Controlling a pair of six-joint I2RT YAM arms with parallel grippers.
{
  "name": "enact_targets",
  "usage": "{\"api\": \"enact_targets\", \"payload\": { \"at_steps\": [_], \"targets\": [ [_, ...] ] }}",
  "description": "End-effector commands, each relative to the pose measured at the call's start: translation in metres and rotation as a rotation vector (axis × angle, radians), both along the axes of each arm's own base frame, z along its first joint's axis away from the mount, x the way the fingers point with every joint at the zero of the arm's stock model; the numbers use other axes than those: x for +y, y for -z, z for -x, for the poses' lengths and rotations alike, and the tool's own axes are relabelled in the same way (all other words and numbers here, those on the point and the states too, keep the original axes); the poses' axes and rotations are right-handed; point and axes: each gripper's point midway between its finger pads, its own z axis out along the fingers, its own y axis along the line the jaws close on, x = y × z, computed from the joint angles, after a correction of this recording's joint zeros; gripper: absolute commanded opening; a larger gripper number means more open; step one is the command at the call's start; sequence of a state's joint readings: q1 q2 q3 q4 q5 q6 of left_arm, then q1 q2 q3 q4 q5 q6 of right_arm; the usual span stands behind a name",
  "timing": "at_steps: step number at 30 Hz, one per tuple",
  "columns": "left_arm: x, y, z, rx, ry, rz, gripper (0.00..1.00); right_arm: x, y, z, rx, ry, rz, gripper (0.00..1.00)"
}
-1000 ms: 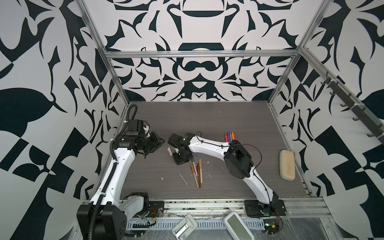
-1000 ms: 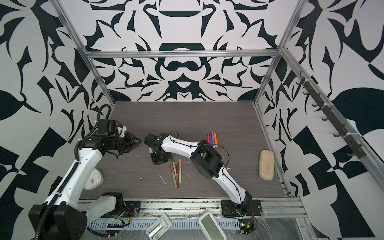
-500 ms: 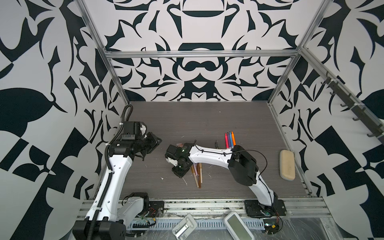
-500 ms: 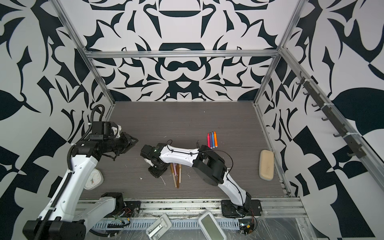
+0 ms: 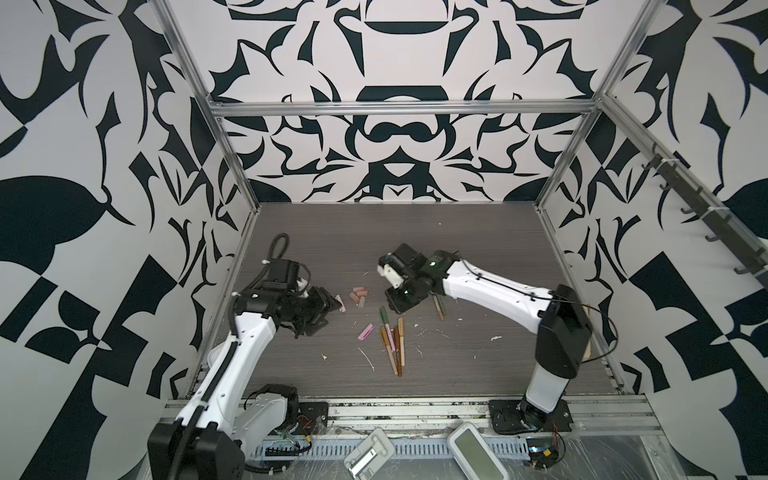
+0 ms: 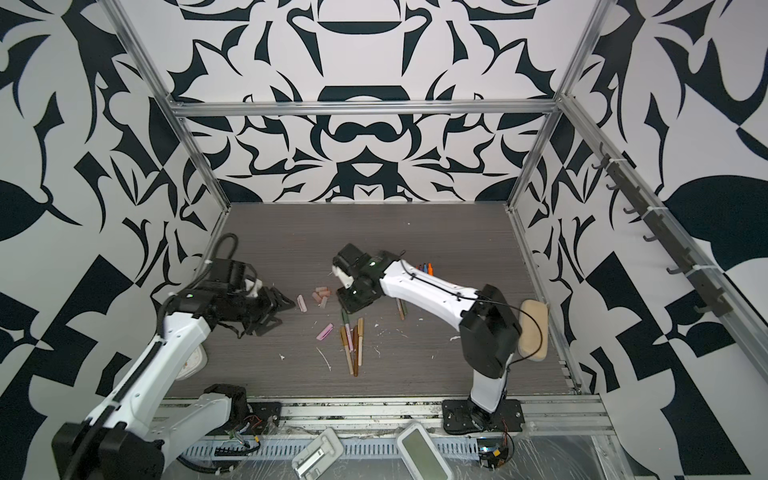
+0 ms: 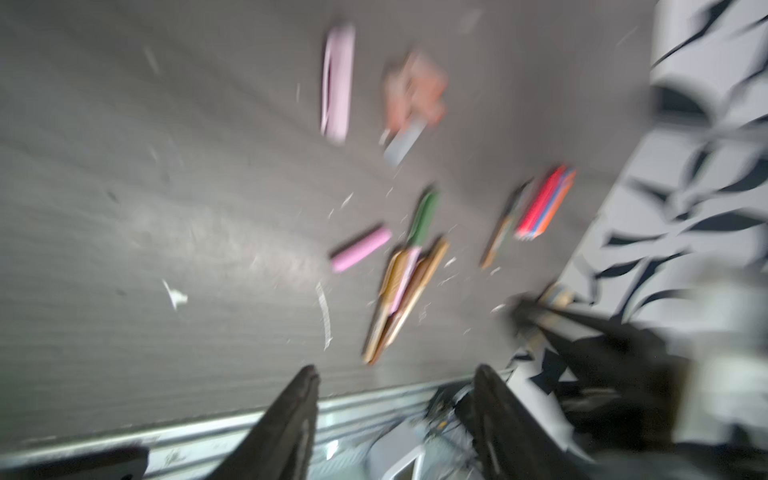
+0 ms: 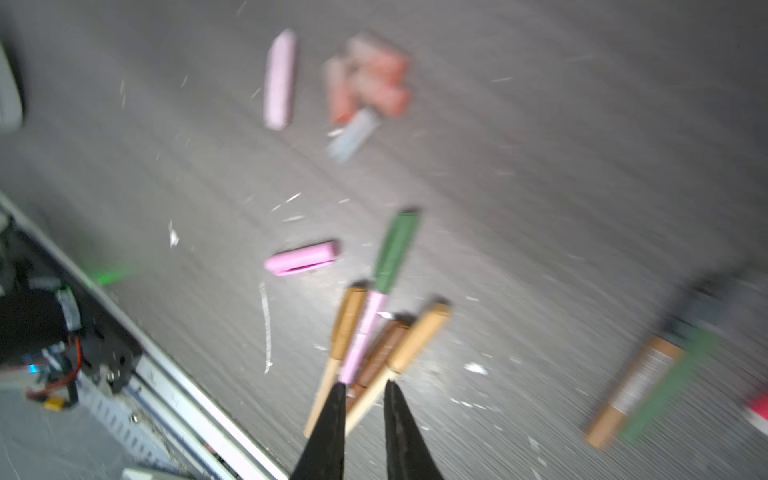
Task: Open the pen caps
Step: 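Move the right gripper toward the highlighters while the left gripper moves over the pens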
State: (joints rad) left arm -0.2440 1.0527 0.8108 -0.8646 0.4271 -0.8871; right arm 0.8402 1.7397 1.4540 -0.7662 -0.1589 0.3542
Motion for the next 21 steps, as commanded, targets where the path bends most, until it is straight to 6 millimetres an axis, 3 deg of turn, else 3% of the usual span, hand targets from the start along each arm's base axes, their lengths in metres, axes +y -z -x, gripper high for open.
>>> {"api": "enact_targets", "payload": {
  "at_steps": [1, 5, 10, 14, 17, 20, 21],
  "targets": [
    [-0.038, 0.017, 0.017, 0.114, 0.06, 0.023, 0.65, -0.029, -0.009, 0.002, 0.017, 0.112, -0.02, 0.21],
    [-0.058, 0.031, 0.009, 0.121, 0.192, -0.102, 0.51, -0.057, -0.015, 0.015, 0.011, 0.153, -0.052, 0.21],
    [-0.033, 0.035, -0.006, 0.126, 0.347, -0.376, 0.52, -0.087, -0.018, 0.04, 0.008, 0.183, -0.067, 0.22],
    [-0.042, 0.037, -0.01, 0.204, 0.401, -0.362, 0.52, -0.106, -0.02, 0.057, -0.009, 0.214, -0.092, 0.22],
    [-0.074, 0.023, -0.016, 0.29, 0.238, -0.201, 0.58, -0.118, -0.02, 0.066, -0.018, 0.229, -0.099, 0.22],
    [-0.092, 0.012, -0.031, 0.35, -0.121, -0.048, 0.63, -0.127, -0.02, 0.072, -0.026, 0.242, -0.102, 0.22],
    [-0.088, 0.015, -0.03, 0.387, -0.256, -0.045, 0.64, -0.128, -0.021, 0.073, -0.03, 0.244, -0.105, 0.21]
  ]
}}
